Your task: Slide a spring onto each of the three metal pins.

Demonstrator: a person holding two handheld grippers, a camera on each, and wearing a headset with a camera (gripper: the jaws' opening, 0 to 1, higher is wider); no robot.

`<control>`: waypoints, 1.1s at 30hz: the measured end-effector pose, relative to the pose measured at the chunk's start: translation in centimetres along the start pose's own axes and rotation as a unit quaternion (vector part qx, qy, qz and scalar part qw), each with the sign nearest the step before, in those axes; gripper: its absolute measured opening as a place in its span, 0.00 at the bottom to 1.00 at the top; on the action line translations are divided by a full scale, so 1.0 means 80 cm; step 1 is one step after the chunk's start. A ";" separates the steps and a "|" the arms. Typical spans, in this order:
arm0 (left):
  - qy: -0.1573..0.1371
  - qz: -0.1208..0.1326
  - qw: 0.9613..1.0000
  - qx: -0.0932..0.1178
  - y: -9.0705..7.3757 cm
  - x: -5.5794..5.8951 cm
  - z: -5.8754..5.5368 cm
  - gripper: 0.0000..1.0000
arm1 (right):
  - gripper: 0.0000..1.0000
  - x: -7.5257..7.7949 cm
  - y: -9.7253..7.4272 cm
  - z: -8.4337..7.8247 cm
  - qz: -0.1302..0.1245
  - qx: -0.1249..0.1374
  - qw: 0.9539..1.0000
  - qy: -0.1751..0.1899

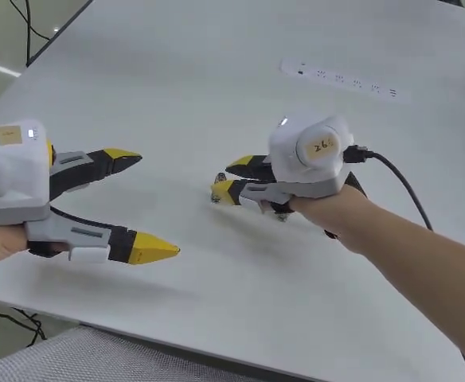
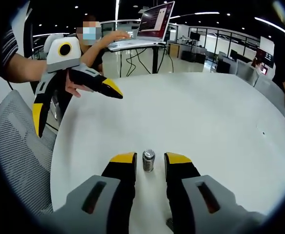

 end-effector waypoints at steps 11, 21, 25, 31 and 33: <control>-0.003 -0.003 1.000 0.004 0.007 0.005 0.004 0.96 | 0.31 -0.011 -0.026 0.007 -0.005 0.031 0.999 0.018; 0.001 -0.013 1.000 0.003 0.021 0.012 0.009 0.97 | 0.38 -0.015 -0.064 -0.006 -0.025 0.055 0.997 0.044; 0.006 -0.018 1.000 0.003 0.027 0.013 0.014 0.97 | 0.39 -0.012 -0.079 -0.007 -0.032 0.067 0.996 0.052; 0.011 -0.022 1.000 0.001 0.034 0.012 0.022 0.97 | 0.44 -0.011 -0.103 -0.016 -0.033 0.083 0.994 0.059; 0.014 -0.022 1.000 0.000 0.036 0.012 0.023 0.97 | 0.46 -0.010 -0.112 -0.022 -0.036 0.086 0.994 0.064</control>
Point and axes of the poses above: the centre of the closed fingertips' face, and the gripper's own axes: y roughly forward along the fingers, x roughly to its right, z roughly out of its top, the point moved 4 cm from there along -y, roughly backward along the fingers, and after that the axes turned 1 degree about -z, right-handed, at the moved point
